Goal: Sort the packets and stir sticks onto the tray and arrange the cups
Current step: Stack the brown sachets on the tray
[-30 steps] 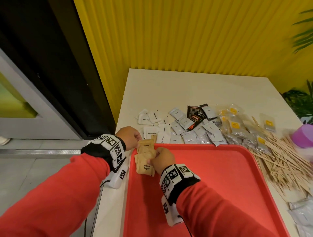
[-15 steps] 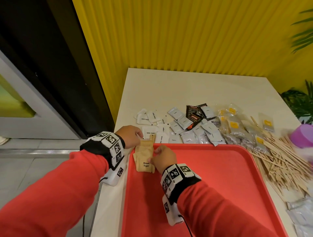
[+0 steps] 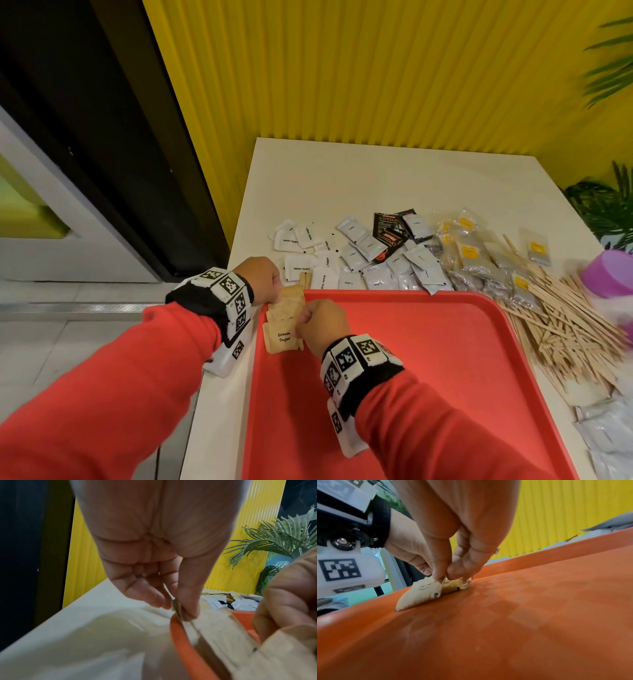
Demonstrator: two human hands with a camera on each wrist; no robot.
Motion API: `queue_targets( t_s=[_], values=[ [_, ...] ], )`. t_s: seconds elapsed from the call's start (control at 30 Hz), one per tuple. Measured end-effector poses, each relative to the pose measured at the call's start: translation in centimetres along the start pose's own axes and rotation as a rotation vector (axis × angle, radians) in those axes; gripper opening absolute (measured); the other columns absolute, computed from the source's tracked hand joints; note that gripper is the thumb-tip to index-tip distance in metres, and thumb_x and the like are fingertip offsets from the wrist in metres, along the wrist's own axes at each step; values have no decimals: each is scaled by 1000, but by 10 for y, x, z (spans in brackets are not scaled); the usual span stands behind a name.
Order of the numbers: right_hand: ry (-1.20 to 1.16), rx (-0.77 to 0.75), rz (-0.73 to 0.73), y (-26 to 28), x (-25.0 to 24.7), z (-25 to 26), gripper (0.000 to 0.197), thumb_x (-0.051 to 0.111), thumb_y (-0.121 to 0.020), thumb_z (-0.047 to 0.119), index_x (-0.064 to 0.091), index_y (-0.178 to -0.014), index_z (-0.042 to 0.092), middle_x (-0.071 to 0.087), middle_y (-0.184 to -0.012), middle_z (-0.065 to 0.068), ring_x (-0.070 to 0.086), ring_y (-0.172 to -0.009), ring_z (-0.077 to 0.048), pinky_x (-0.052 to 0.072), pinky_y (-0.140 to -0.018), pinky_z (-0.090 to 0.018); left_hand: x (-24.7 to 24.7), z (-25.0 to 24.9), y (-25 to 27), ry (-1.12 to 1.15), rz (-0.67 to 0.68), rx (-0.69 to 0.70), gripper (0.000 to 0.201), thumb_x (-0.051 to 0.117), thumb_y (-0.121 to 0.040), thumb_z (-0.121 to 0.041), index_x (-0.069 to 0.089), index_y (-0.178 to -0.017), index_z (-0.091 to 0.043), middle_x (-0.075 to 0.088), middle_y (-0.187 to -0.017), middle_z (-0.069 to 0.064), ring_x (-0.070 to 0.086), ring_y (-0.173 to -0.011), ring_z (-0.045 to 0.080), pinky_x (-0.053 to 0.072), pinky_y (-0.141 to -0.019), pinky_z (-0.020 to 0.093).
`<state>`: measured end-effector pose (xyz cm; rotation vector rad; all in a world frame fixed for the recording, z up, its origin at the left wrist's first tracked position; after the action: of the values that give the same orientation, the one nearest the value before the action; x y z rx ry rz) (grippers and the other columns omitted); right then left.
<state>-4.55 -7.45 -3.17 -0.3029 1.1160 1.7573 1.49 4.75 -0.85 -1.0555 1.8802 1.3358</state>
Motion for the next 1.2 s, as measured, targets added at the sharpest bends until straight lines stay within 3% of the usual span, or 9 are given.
queue_targets(
  t_s=[0.1,0.17,0.3,0.43,0.57,0.67,0.8,0.93,1.2],
  values=[
    [65,-22,-27,-2,-3,4,4,57,-87,11,59,-84,13,63,-116,-14,58,-108,-27,48,-92,-32,0,1,1,30,-3,0,23,67,-79,-8,55,-63,-20,59,-81,-4,58,-85,15,42,-65,20],
    [91,-20,-40,-3,-3,5,10,55,-88,11,61,-97,8,63,-116,-14,58,-109,-28,48,-92,-33,-2,1,3,74,-21,3,12,70,-77,-8,63,-77,-17,56,-82,-7,55,-84,12,41,-66,19],
    [151,-3,-33,-3,0,2,14,56,-88,10,51,-75,13,64,-115,-12,58,-95,-22,49,-90,-32,0,2,1,92,-16,-17,16,73,-76,-9,70,-92,-11,65,-96,-2,55,-87,10,42,-77,21],
    [119,21,-28,-5,-1,-3,18,54,-90,11,62,-105,5,63,-118,-12,59,-109,-25,48,-94,-33,1,2,-2,74,3,-33,14,72,-77,-9,71,-92,-9,69,-103,1,59,-92,13,44,-80,21],
    [71,44,-15,-5,0,-4,14,54,-91,14,61,-101,7,62,-119,-11,58,-111,-25,47,-95,-33,0,1,-4,64,6,-20,14,69,-78,-3,72,-90,-10,69,-103,3,61,-98,16,47,-85,25],
    [3,50,-45,-6,2,-7,25,55,-89,12,44,-67,19,65,-113,-11,60,-102,-23,48,-90,-31,-1,1,-6,53,4,-7,17,67,-78,1,69,-77,-16,67,-96,1,59,-90,14,48,-85,26],
    [-154,46,-90,-4,6,-13,34,60,-83,10,38,-61,23,56,-78,1,58,-85,-21,47,-72,-27,-6,-4,-8,71,-35,14,28,64,-77,-1,56,-64,-23,59,-80,-6,54,-83,12,44,-72,22],
    [-286,37,-166,-2,-2,-23,28,60,-81,11,42,-65,24,46,-67,8,49,-70,-14,36,-54,-21,-14,-20,-13,20,-106,50,13,53,-85,-8,63,-83,-15,66,-100,6,58,-93,20,45,-80,28],
    [-372,6,-198,-5,-27,-38,24,57,-80,7,49,-65,25,52,-65,7,54,-71,-15,47,-70,-28,-2,-48,-41,-126,2,-6,27,48,-92,-11,62,-115,-9,60,-122,6,57,-112,23,45,-91,28]
  ],
)
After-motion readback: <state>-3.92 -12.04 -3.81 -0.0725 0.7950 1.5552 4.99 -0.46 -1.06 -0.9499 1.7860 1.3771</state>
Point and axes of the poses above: each hand's wrist, its own y-axis away from the middle knuckle, its own x-axis out of the palm, z = x × y, the point moved 4 cm from there along -y, towards the middle knuckle
